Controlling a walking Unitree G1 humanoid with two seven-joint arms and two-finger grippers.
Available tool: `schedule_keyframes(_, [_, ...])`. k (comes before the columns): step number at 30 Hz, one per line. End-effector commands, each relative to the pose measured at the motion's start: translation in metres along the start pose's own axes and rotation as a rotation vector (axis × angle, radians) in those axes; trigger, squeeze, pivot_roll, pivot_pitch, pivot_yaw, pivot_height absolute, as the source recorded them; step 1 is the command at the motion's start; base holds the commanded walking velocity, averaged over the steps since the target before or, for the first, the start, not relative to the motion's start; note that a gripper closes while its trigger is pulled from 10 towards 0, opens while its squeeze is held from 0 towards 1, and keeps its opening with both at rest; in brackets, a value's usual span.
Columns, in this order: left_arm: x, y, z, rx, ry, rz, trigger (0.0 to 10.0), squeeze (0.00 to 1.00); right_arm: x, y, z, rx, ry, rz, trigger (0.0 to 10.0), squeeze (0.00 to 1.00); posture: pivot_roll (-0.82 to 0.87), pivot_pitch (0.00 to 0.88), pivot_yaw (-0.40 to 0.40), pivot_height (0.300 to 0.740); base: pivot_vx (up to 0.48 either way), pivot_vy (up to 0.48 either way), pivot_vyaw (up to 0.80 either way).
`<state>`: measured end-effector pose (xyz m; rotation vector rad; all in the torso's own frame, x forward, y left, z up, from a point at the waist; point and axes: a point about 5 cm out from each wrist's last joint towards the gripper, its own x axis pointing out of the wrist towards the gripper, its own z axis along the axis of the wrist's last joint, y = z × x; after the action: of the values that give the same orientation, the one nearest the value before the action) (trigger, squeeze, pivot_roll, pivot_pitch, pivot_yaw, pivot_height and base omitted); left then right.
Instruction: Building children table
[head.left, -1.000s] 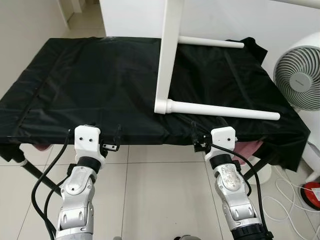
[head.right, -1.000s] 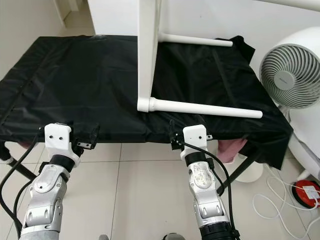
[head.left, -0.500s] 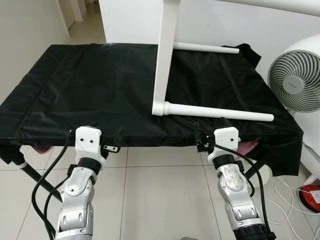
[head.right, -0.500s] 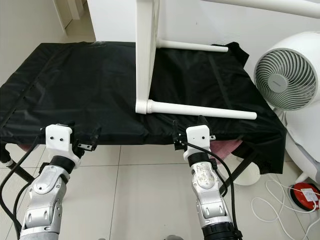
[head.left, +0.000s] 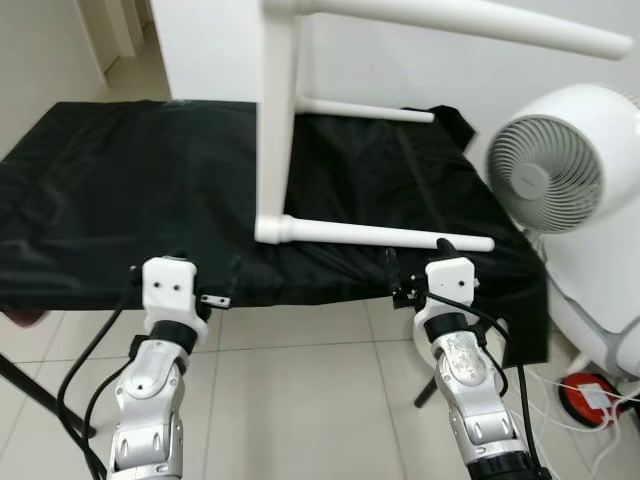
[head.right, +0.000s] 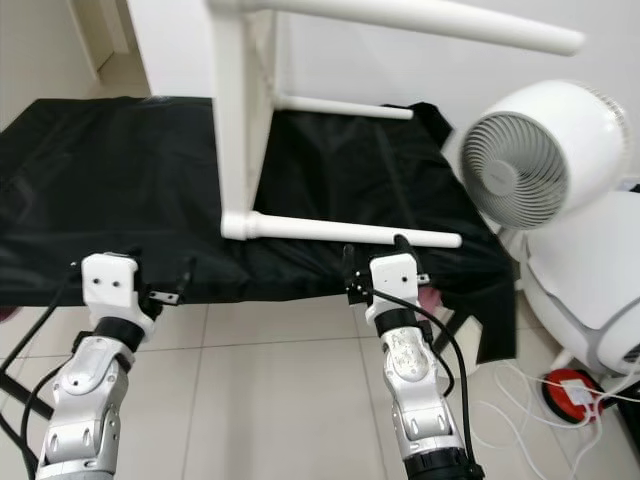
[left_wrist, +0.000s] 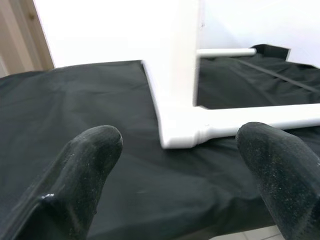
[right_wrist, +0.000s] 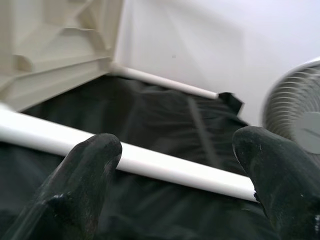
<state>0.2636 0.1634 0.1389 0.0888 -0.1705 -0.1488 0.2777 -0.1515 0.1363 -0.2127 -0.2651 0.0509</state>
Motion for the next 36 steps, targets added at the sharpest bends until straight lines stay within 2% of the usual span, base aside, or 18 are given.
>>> schedule_keyframes(1, [-0.002, 0.010, -0.001, 0.004, 0.005, 0.140, 10.0, 0.00, 0.000, 0.003, 0.000, 0.016, 0.000, 0.008, 10.0, 0.00, -0.08, 0.042, 0.025, 0.740, 0.000, 0.000, 0.00])
schedule_keyframes(16, [-0.001, 0.012, 0.001, -0.006, 0.002, 0.175, 10.0, 0.00, 0.000, 0.001, 0.001, 0.012, -0.008, 0.027, 10.0, 0.00, -0.08, 0.041, 0.025, 0.740, 0.000, 0.000, 0.00])
schedule_keyframes(23, [-0.002, 0.015, 0.010, 0.015, -0.031, 0.100, 10.0, 0.00, 0.003, -0.011, 0.010, -0.013, -0.046, 0.044, 10.0, 0.00, -0.08, 0.053, 0.029, 0.740, 0.000, 0.000, 0.00])
schedule_keyframes(27, [-0.006, 0.017, 0.023, 0.018, -0.076, 0.015, 10.0, 0.00, 0.006, -0.029, 0.020, -0.039, -0.084, 0.003, 10.0, 0.00, -0.08, 0.056, 0.029, 0.740, 0.000, 0.000, 0.00])
schedule_keyframes(28, [-0.006, 0.017, 0.023, 0.018, -0.076, 0.015, 10.0, 0.00, 0.006, -0.029, 0.020, -0.039, -0.084, 0.003, 10.0, 0.00, -0.08, 0.056, 0.029, 0.740, 0.000, 0.000, 0.00])
schedule_keyframes(30, [-0.014, 0.016, 0.026, 0.009, -0.084, -0.021, 10.0, 0.00, 0.000, -0.034, 0.021, -0.047, -0.085, -0.006, 10.0, 0.00, -0.08, 0.061, 0.026, 0.740, 0.000, 0.000, 0.00])
schedule_keyframes(32, [-0.014, 0.016, 0.026, 0.009, -0.084, -0.021, 10.0, 0.00, 0.000, -0.034, 0.021, -0.047, -0.085, -0.006, 10.0, 0.00, -0.08, 0.061, 0.026, 0.740, 0.000, 0.000, 0.00])
schedule_keyframes(36, [-0.023, 0.017, 0.025, -0.014, -0.069, -0.031, 10.0, 0.00, -0.011, -0.037, 0.020, -0.057, -0.074, -0.002, 10.0, 0.00, -0.08, 0.065, 0.029, 0.740, 0.000, 0.000, 0.00])
